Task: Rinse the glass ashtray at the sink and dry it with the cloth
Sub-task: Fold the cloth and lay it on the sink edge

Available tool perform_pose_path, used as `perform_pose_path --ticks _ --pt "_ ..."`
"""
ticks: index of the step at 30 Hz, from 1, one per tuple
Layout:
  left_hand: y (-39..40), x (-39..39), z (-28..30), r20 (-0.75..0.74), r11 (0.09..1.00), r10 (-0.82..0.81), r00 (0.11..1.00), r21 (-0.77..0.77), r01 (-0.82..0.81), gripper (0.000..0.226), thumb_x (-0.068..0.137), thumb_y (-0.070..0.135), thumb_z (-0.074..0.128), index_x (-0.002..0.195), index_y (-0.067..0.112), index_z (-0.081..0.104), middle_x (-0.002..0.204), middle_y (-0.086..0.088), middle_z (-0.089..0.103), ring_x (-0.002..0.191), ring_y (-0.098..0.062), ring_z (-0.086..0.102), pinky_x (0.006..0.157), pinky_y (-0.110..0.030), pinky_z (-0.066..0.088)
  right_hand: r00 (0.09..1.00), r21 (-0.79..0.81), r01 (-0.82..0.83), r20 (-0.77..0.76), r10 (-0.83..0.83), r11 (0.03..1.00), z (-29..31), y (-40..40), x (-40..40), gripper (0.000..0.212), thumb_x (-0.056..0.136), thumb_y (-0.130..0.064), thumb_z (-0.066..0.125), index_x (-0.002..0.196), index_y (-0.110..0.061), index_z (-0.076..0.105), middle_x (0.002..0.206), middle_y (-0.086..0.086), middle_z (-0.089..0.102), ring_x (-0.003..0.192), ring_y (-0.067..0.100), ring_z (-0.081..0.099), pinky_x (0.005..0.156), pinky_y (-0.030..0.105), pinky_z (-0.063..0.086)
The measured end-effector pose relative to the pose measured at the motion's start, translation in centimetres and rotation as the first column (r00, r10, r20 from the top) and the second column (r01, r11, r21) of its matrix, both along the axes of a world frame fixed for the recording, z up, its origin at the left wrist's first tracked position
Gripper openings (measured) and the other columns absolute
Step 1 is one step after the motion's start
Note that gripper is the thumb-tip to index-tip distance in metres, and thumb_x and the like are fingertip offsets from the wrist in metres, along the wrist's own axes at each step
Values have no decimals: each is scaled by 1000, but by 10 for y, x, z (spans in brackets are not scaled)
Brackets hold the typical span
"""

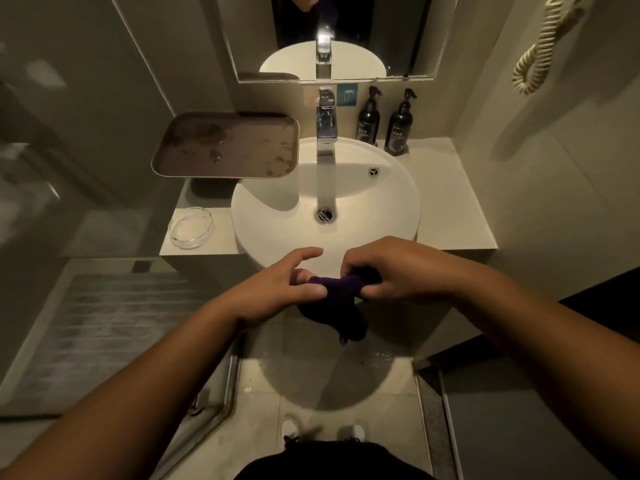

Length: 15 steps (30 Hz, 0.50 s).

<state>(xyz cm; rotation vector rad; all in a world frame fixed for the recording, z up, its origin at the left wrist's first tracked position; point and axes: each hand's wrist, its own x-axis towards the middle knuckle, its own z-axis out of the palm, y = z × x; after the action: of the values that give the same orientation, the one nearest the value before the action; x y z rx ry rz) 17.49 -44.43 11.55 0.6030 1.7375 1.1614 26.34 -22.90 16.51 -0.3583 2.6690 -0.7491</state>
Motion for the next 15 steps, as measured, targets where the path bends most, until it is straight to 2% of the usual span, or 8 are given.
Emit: perform_pose_path --ticks 1,3,5,6,8,10,13,15 --pt "-3 -2 -2 6 1000 -15 1000 -11 15 64 83 29 73 140 26 44 113 -13 66 102 -19 67 87 -24 53 1000 8 -18 10 18 1000 -2 -1 -2 21 90 -18 68 109 -25 65 91 -14 62 77 -5 55 68 8 38" --pt "-12 -8 -7 -62 995 -102 993 -25 101 38 83 28 72 119 22 64 104 -5 70 94 -17 68 82 -26 53 997 4 -39 70 38 999 -7 1 -3 24 89 -23 70 112 -28 65 96 -15 64 83 -3 58 73 10 41" --pt "-21 -11 -12 -190 986 -161 968 -68 151 14 86 26 70 99 20 70 91 2 70 85 -12 66 80 -31 53 986 -48 5 167 3 999 -17 6 -1 30 87 -28 72 116 -32 64 103 -17 67 91 -2 61 79 12 47" --pt "-25 -13 -15 -256 983 -173 951 -101 151 8 88 25 69 95 23 70 89 6 69 83 -9 66 80 -32 53 976 -90 58 213 -38 994 -24 9 2 30 87 -29 72 116 -33 65 105 -18 68 94 -2 62 81 13 48" --pt "-28 -16 -19 -369 975 -191 909 -177 133 5 90 27 66 94 28 69 89 12 68 84 -4 65 81 -30 53 950 -181 199 279 -144 963 -40 14 5 26 88 -30 71 114 -32 66 105 -15 69 96 0 64 84 17 51" --pt "-23 -23 -25 -466 963 -212 859 -248 104 9 92 30 62 99 31 67 93 15 68 86 -2 63 83 -29 53 917 -203 338 289 -274 919 -59 17 2 20 90 -29 69 109 -29 68 103 -12 69 96 4 65 85 23 52" --pt "1 -46 -42 -598 934 -252 761 -356 29 18 96 33 55 110 26 63 104 6 68 92 -11 62 85 -34 53 864 -104 478 235 -446 872 -89 19 -17 11 93 -28 64 104 -28 65 98 -10 67 91 10 65 73 20 48" --pt "21 -64 -55 -677 912 -291 675 -410 -18 21 97 34 52 113 22 61 107 0 69 94 -18 62 85 -37 51 818 -20 559 178 -547 829 -104 20 -33 13 95 -28 62 107 -26 64 101 -6 68 90 12 64 72 21 48"
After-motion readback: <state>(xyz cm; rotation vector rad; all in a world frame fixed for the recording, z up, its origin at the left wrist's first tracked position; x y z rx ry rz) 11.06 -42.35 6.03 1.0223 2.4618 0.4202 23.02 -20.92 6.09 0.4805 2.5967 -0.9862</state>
